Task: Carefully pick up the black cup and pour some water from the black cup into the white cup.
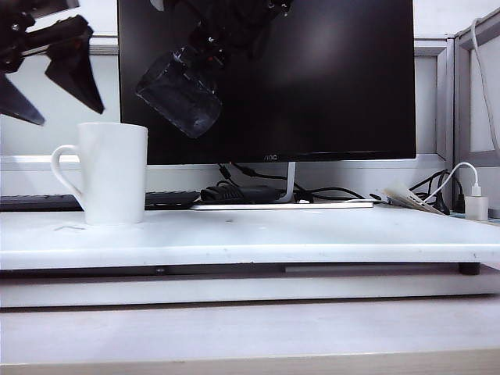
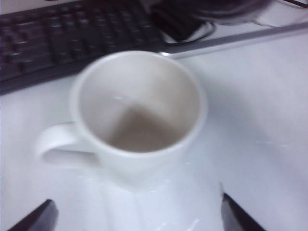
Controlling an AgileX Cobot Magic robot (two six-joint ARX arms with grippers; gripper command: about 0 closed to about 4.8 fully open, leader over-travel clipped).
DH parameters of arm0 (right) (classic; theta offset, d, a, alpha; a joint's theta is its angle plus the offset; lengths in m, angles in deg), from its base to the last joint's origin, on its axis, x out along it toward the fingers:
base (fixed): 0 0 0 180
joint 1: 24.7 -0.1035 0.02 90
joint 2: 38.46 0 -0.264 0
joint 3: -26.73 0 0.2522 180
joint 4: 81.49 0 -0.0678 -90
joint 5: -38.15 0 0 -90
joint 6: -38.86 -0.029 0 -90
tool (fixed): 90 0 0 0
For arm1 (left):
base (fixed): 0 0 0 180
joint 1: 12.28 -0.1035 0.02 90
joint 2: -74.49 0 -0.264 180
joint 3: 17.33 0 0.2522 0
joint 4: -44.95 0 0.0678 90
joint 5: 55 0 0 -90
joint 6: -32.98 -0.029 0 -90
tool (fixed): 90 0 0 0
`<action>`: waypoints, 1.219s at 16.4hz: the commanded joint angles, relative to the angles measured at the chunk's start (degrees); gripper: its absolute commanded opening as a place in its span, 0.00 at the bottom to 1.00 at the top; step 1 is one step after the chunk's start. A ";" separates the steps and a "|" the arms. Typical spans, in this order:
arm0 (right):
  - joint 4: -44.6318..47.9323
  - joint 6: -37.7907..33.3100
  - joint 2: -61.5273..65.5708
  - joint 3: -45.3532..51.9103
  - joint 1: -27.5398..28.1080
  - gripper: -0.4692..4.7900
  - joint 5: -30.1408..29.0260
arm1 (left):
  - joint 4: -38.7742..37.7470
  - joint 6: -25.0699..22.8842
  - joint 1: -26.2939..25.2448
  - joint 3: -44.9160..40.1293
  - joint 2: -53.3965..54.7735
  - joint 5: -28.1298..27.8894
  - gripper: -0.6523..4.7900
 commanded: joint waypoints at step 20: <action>7.43 16.35 -0.55 -0.55 -3.93 0.08 3.48 | -3.63 -0.02 0.07 0.26 -0.09 -0.59 1.00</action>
